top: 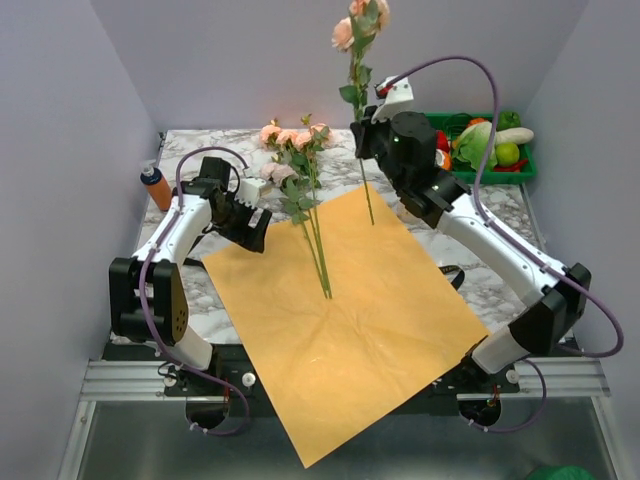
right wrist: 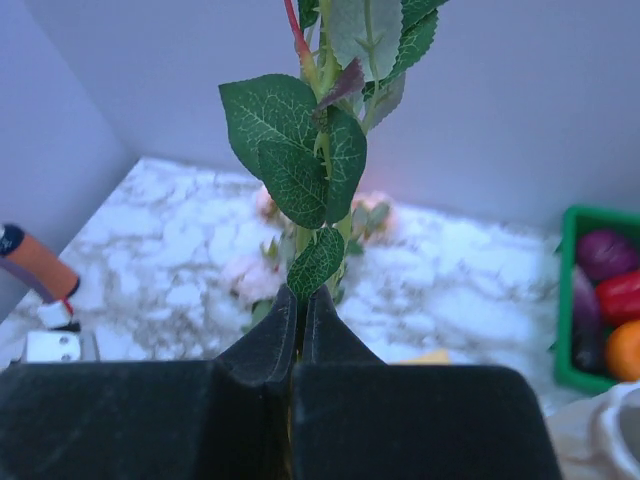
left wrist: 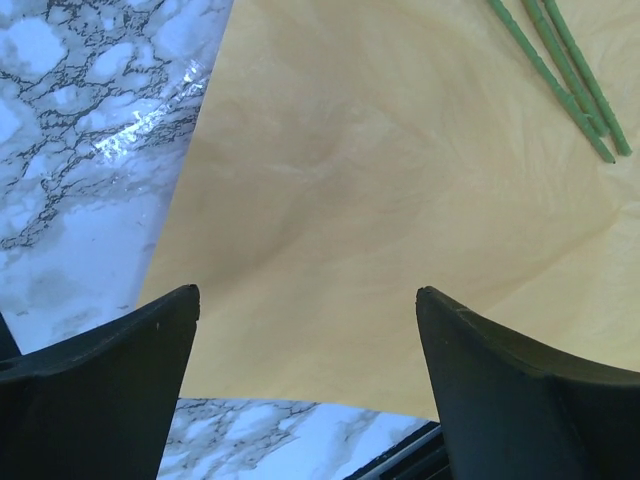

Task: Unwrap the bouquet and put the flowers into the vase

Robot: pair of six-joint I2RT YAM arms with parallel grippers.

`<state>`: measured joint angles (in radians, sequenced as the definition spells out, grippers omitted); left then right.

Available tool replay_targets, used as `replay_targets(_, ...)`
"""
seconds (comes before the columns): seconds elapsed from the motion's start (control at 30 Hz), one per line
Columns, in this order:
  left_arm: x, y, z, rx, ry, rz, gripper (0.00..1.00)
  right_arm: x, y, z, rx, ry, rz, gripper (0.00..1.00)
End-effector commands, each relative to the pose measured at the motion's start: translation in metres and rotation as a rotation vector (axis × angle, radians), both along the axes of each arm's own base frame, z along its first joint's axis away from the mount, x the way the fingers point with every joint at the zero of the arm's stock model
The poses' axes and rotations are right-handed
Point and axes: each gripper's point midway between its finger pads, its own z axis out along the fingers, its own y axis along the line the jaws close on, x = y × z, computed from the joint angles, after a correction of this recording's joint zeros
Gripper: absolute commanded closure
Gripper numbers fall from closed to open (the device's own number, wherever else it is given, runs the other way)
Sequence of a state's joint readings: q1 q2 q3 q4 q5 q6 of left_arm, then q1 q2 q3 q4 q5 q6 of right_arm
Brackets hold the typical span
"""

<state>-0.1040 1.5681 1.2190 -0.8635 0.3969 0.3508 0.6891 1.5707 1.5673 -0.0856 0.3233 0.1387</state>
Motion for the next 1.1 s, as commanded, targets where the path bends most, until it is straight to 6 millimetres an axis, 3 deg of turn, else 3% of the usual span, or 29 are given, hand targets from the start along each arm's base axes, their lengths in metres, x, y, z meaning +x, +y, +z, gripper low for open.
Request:
replay_targets(0.0, -0.001, 0.002, 0.022, -0.014, -0.06, 0.013, 0.01, 0.002, -0.051, 0.102, -0.031, -0.316, -0.159, 0.99)
replay_targets(0.13, 0.002, 0.004, 0.034, -0.017, -0.103, 0.032, 0.01, -0.002, -0.092, 0.141, -0.019, -0.464, -0.194, 0.99)
replay_targets(0.17, 0.004, 0.004, 0.036, -0.019, -0.115, 0.039, 0.01, 0.0, -0.111, 0.154, 0.004, -0.534, -0.227, 0.99)
replay_targets(0.2, 0.005, 0.004, 0.038, -0.021, -0.126, 0.046, 0.01, 0.002, -0.113, 0.145, -0.004, -0.547, -0.203, 0.99)
replay_targets(0.23, 0.005, 0.005, 0.041, -0.02, -0.135, 0.053, 0.01, 0.005, -0.132, 0.148, 0.001, -0.574, -0.231, 0.99)
replay_targets(0.27, 0.006, 0.005, 0.043, -0.021, -0.141, 0.055, 0.01, 0.003, -0.138, 0.156, 0.032, -0.612, -0.236, 0.99)
replay_targets(0.37, 0.005, 0.005, 0.051, -0.03, -0.169, 0.05, 0.01, 0.011, -0.154, 0.154, 0.039, -0.637, -0.252, 0.99)
replay_targets(0.6, 0.004, -0.001, 0.067, -0.085, -0.21, 0.029, 0.01, 0.031, -0.171, 0.142, 0.026, -0.683, -0.296, 0.99)
replay_targets(0.87, 0.003, -0.003, 0.07, -0.106, -0.186, 0.024, 0.01, 0.037, -0.179, 0.137, 0.052, -0.759, -0.331, 0.99)
replay_targets(1.07, 0.003, 0.005, 0.081, -0.094, -0.227, 0.039, 0.01, 0.039, -0.174, 0.111, 0.055, -0.745, -0.302, 0.99)
